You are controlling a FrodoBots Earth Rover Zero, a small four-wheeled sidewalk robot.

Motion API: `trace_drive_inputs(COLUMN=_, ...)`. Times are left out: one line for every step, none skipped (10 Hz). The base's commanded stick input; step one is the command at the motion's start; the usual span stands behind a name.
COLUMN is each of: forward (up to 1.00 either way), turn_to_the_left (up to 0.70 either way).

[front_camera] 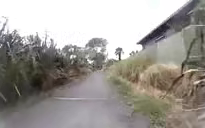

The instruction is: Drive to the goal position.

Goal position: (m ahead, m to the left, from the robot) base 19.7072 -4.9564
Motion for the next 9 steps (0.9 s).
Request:
trace_drive_inputs(forward=1.00, turn_to_the_left=0.00)
trace_drive_inputs(forward=1.00, turn_to_the_left=0.00)
trace_drive_inputs(forward=1.00, turn_to_the_left=0.00)
trace_drive_inputs(forward=1.00, turn_to_the_left=0.00)
trace_drive_inputs(forward=1.00, turn_to_the_left=0.00)
trace_drive_inputs(forward=1.00, turn_to_the_left=0.00)
trace_drive_inputs(forward=1.00, turn_to_the_left=0.00)
trace_drive_inputs(forward=1.00, turn_to_the_left=0.00)
trace_drive_inputs(forward=1.00, turn_to_the_left=0.20)
